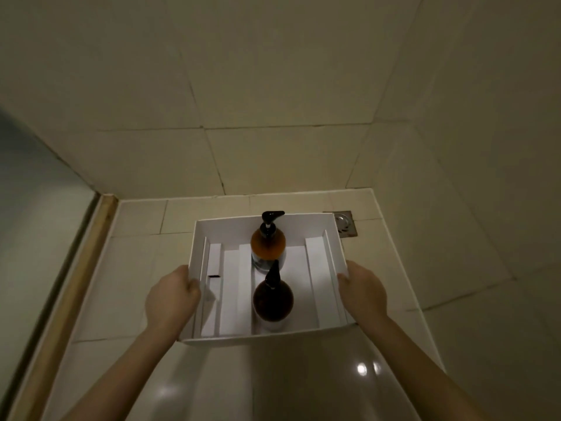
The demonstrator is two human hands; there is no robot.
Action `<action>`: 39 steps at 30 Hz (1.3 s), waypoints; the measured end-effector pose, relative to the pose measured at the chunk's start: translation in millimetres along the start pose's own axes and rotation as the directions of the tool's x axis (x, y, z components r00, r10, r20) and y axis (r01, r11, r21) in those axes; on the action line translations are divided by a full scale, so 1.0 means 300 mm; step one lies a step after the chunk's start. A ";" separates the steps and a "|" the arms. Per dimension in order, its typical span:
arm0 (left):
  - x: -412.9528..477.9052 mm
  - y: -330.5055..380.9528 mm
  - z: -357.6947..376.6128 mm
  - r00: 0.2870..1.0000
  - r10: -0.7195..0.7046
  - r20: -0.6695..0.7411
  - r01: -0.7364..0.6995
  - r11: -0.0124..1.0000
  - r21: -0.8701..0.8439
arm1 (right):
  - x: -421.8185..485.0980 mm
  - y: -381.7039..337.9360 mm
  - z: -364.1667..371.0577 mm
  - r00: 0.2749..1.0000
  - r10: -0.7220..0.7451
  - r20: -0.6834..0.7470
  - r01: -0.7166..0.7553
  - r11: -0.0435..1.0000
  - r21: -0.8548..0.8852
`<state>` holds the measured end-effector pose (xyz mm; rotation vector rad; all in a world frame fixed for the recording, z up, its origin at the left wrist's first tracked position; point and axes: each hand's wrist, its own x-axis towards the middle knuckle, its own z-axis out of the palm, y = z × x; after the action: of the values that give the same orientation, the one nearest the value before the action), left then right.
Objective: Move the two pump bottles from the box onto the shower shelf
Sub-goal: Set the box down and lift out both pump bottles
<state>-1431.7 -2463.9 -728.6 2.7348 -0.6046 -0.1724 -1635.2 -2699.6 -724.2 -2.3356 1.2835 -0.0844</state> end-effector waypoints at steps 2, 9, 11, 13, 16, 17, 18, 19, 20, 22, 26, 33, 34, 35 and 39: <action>0.007 -0.025 0.078 0.999 -0.017 0.037 0.017 1.000 0.008 | 0.011 0.031 0.066 1.000 0.017 0.016 -0.017 1.000 0.003; 0.007 -0.101 0.274 0.995 -0.045 0.094 0.045 0.999 0.004 | 0.029 0.117 0.257 0.996 0.043 0.076 -0.044 0.999 0.012; 0.005 -0.118 0.308 0.994 -0.048 0.098 0.047 0.999 0.013 | 0.028 0.132 0.296 0.995 0.042 0.093 -0.044 0.999 0.013; 0.001 -0.134 0.335 0.995 -0.051 0.087 0.050 0.999 0.013 | 0.030 0.145 0.328 0.994 0.031 0.102 -0.032 0.999 0.005; 0.000 -0.152 0.370 0.996 -0.047 0.074 0.047 0.999 0.011 | 0.035 0.156 0.365 0.994 0.038 0.100 -0.038 0.999 -0.006; 0.001 -0.156 0.380 0.996 -0.048 0.070 0.047 0.999 0.016 | 0.039 0.159 0.374 0.994 0.040 0.101 -0.039 0.999 -0.004; 0.001 -0.161 0.390 0.996 -0.049 0.069 0.048 0.999 0.022 | 0.042 0.161 0.382 0.994 0.042 0.105 -0.042 0.999 -0.007; 0.000 -0.166 0.400 0.996 -0.050 0.068 0.049 0.998 0.025 | 0.044 0.164 0.390 0.994 0.043 0.104 -0.042 0.999 -0.012; -0.002 -0.172 0.409 0.996 -0.051 0.068 0.050 0.998 0.026 | 0.046 0.168 0.398 0.994 0.044 0.101 -0.042 0.999 -0.019; -0.011 -0.184 0.427 0.997 -0.050 0.060 0.049 0.998 0.026 | 0.044 0.175 0.415 0.996 0.041 0.084 -0.038 0.999 -0.028; -0.026 -0.189 0.452 0.998 -0.058 0.025 0.057 0.998 0.030 | 0.034 0.192 0.434 0.999 0.032 0.026 -0.031 0.999 -0.027; -0.031 -0.164 0.439 0.992 -0.129 0.013 0.128 0.991 0.038 | 0.016 0.169 0.426 0.999 0.045 0.014 -0.046 0.999 0.011; -0.037 -0.158 0.428 0.993 -0.112 -0.024 0.112 0.993 0.033 | 0.002 0.158 0.418 0.999 -0.004 -0.051 0.007 0.998 0.059; -0.042 -0.152 0.420 0.995 -0.054 -0.088 0.056 0.998 0.029 | -0.014 0.143 0.411 0.986 -0.089 -0.141 0.104 0.989 0.105; -0.027 -0.075 0.415 0.933 0.282 -0.225 -0.285 0.958 0.019 | -0.065 0.079 0.441 0.965 -0.247 -0.087 0.262 0.897 0.356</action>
<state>-1453.6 -2477.9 -852.7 2.5659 -0.9153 0.2014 -1628.5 -2645.3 -848.3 -2.1660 0.8793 -0.4206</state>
